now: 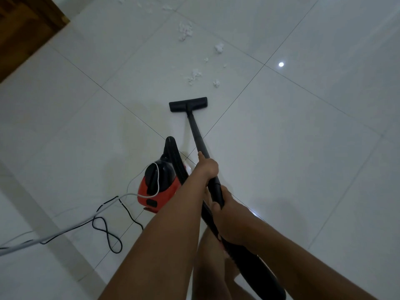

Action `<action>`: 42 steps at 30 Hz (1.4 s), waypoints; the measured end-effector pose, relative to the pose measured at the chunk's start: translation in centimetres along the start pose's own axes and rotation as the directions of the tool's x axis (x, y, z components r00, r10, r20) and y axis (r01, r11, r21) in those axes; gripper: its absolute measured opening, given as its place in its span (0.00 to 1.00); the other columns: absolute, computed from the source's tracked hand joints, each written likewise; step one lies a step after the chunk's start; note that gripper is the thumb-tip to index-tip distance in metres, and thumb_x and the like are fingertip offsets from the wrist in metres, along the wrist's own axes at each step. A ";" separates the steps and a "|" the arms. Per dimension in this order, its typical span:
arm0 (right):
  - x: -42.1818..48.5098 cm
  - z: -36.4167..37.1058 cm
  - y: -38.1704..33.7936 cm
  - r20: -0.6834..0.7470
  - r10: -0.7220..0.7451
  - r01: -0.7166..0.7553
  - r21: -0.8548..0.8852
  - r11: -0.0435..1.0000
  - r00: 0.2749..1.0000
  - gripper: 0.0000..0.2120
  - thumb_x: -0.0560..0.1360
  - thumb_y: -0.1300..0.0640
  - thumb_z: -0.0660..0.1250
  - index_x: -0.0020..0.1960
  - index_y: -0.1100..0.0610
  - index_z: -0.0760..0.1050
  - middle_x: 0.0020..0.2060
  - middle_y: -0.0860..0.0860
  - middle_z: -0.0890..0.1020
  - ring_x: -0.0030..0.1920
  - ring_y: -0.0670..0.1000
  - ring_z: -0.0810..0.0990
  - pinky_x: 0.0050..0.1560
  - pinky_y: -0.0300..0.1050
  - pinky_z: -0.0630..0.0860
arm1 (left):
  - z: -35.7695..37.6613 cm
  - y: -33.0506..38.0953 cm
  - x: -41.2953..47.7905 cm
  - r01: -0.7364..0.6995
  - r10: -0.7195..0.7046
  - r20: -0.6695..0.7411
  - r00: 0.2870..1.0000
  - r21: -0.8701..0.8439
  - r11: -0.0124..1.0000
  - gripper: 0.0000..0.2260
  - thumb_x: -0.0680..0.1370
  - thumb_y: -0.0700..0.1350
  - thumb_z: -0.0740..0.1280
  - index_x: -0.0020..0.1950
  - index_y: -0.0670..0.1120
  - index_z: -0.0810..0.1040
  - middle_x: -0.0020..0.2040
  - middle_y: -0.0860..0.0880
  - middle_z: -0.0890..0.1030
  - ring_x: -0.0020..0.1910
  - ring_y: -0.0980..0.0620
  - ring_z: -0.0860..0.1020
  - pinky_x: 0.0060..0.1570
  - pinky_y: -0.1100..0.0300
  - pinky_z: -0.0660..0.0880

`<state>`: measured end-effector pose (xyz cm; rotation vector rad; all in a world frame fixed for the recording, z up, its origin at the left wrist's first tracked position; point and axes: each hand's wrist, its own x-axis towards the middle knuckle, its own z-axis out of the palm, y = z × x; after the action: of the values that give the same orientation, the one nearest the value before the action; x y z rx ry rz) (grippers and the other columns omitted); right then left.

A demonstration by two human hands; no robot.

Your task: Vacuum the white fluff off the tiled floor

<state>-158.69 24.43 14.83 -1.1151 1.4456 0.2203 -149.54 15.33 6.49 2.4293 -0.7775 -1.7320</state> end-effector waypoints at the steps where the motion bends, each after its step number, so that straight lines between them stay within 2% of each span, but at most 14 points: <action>1: 0.1 -0.1 -0.1 0.000 0.000 0.000 0.004 1.000 1.000 0.27 0.86 0.53 0.51 0.83 0.47 0.47 0.49 0.55 0.78 0.35 0.46 0.75 0.33 0.38 0.70 | 0.2 -0.1 0.5 -0.025 0.025 -0.005 1.000 -0.023 0.999 0.28 0.84 0.41 0.52 0.82 0.47 0.46 0.76 0.38 0.66 0.72 0.38 0.70 0.65 0.48 0.69; 4: 0.7 -0.5 -0.5 -0.007 -0.003 0.003 0.027 1.000 1.000 0.27 0.86 0.53 0.52 0.83 0.47 0.47 0.51 0.53 0.78 0.36 0.45 0.77 0.36 0.38 0.73 | 0.3 0.2 2.2 -0.040 0.041 0.007 0.999 -0.043 0.998 0.28 0.83 0.41 0.53 0.82 0.47 0.47 0.75 0.37 0.68 0.70 0.37 0.71 0.66 0.46 0.71; 9: 2.6 -1.6 -1.2 -0.009 0.001 -0.001 0.058 0.998 1.000 0.27 0.86 0.51 0.52 0.82 0.45 0.47 0.53 0.55 0.81 0.34 0.48 0.79 0.34 0.41 0.74 | -0.2 1.9 4.6 -0.055 0.055 0.000 0.999 -0.063 0.997 0.28 0.84 0.42 0.54 0.82 0.48 0.47 0.74 0.36 0.68 0.69 0.35 0.72 0.64 0.45 0.71; 13: 4.5 -2.8 -2.3 0.001 -0.006 0.006 0.054 0.999 1.000 0.27 0.87 0.52 0.51 0.83 0.45 0.46 0.49 0.54 0.81 0.31 0.44 0.78 0.27 0.34 0.70 | -0.8 3.8 6.7 -0.061 0.062 0.009 0.998 -0.033 0.998 0.28 0.84 0.41 0.53 0.82 0.46 0.45 0.74 0.35 0.67 0.69 0.36 0.72 0.65 0.46 0.70; 15: 5.7 -3.6 -3.1 0.001 0.016 -0.016 0.067 0.998 1.000 0.28 0.87 0.51 0.51 0.83 0.44 0.44 0.49 0.55 0.82 0.30 0.44 0.77 0.27 0.35 0.70 | -1.3 4.9 8.0 -0.066 0.066 0.009 0.998 -0.017 0.998 0.28 0.85 0.40 0.52 0.82 0.46 0.44 0.74 0.35 0.68 0.69 0.36 0.72 0.65 0.47 0.70; 20: 8.0 -6.0 -6.1 0.064 0.049 -0.058 0.147 0.987 0.997 0.29 0.87 0.50 0.50 0.83 0.42 0.40 0.51 0.58 0.78 0.27 0.47 0.76 0.20 0.35 0.70 | -2.9 7.8 10.9 -0.006 0.004 0.056 0.998 0.035 0.999 0.32 0.84 0.40 0.51 0.81 0.52 0.32 0.73 0.40 0.69 0.62 0.40 0.76 0.63 0.48 0.74; 24: 10.1 -7.5 -7.6 0.072 0.067 -0.079 0.187 0.979 0.995 0.29 0.86 0.49 0.51 0.82 0.38 0.40 0.48 0.60 0.80 0.25 0.50 0.77 0.20 0.37 0.72 | -4.0 9.8 13.0 0.018 -0.017 0.027 0.999 -0.010 1.000 0.34 0.84 0.41 0.52 0.80 0.55 0.32 0.64 0.38 0.76 0.60 0.40 0.78 0.61 0.48 0.75; 27: 11.6 -8.4 -8.5 0.054 0.053 -0.062 0.173 0.983 0.997 0.29 0.87 0.50 0.51 0.82 0.40 0.40 0.45 0.59 0.79 0.21 0.47 0.75 0.19 0.36 0.70 | -4.5 11.1 14.6 0.031 -0.030 0.028 0.999 -0.011 0.999 0.34 0.83 0.41 0.53 0.80 0.55 0.32 0.62 0.38 0.76 0.59 0.41 0.78 0.60 0.48 0.76; 31: 13.4 -9.8 -10.2 0.047 0.018 -0.024 0.138 0.990 0.999 0.29 0.87 0.51 0.50 0.83 0.42 0.40 0.39 0.57 0.79 0.17 0.44 0.74 0.19 0.36 0.71 | -5.5 12.9 16.9 0.008 -0.009 0.023 1.000 0.041 0.999 0.36 0.83 0.39 0.54 0.80 0.55 0.32 0.59 0.39 0.76 0.47 0.46 0.77 0.50 0.52 0.76; 33: 14.3 -10.5 -11.1 0.049 -0.002 -0.002 0.097 0.995 0.999 0.28 0.87 0.50 0.50 0.83 0.43 0.40 0.38 0.55 0.79 0.20 0.44 0.75 0.20 0.36 0.71 | -6.2 13.8 17.8 0.012 -0.012 0.008 1.000 0.006 1.000 0.34 0.83 0.41 0.53 0.80 0.56 0.32 0.61 0.39 0.76 0.53 0.43 0.78 0.55 0.50 0.77; 35: 15.3 -11.2 -12.1 0.041 -0.008 0.005 0.082 0.997 0.999 0.28 0.87 0.51 0.50 0.83 0.44 0.41 0.37 0.53 0.77 0.20 0.43 0.74 0.19 0.32 0.68 | -6.9 14.8 18.8 0.012 -0.012 -0.005 1.000 -0.005 1.000 0.33 0.84 0.42 0.52 0.80 0.56 0.32 0.64 0.37 0.75 0.58 0.41 0.78 0.59 0.48 0.77; 37: 16.1 -11.8 -13.1 0.039 -0.008 0.005 0.078 0.997 0.999 0.28 0.87 0.51 0.50 0.83 0.44 0.40 0.37 0.51 0.76 0.23 0.43 0.74 0.17 0.30 0.65 | -7.5 15.6 19.6 0.011 -0.012 -0.008 1.000 -0.015 1.000 0.32 0.84 0.43 0.52 0.80 0.57 0.33 0.64 0.37 0.75 0.59 0.41 0.78 0.59 0.47 0.77; 42: 18.2 -12.7 -14.6 0.053 -0.009 0.004 0.089 0.996 0.999 0.29 0.87 0.51 0.50 0.83 0.44 0.39 0.39 0.52 0.76 0.25 0.45 0.75 0.17 0.31 0.66 | -8.7 17.3 21.5 0.011 -0.011 -0.013 1.000 -0.026 1.000 0.32 0.83 0.43 0.51 0.80 0.58 0.34 0.63 0.38 0.76 0.58 0.41 0.78 0.60 0.46 0.77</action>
<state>-153.02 -0.93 9.34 -1.0338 1.3908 0.1780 -142.78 -11.09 -3.31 2.4302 -0.7372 -1.7170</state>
